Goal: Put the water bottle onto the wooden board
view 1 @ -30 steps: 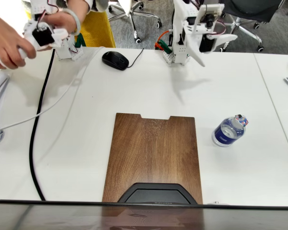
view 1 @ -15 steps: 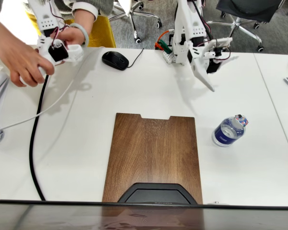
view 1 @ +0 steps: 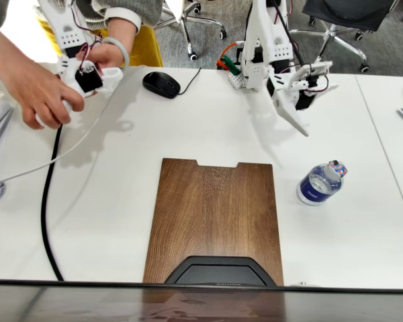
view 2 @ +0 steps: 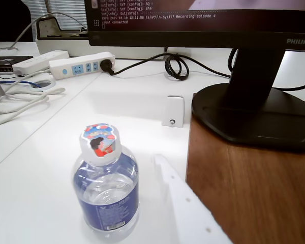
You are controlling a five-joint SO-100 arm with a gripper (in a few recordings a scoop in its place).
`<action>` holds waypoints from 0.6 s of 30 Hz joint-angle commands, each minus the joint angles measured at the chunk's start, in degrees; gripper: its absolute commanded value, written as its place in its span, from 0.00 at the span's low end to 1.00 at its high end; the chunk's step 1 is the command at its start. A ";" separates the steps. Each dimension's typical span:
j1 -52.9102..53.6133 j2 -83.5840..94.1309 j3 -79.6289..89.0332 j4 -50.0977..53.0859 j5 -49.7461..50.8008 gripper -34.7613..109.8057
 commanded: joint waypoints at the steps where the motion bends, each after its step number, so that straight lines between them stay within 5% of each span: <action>1: -0.88 -1.93 -4.13 -1.05 -0.88 0.93; 18: 1.85 -21.53 -14.85 -11.25 -1.49 0.93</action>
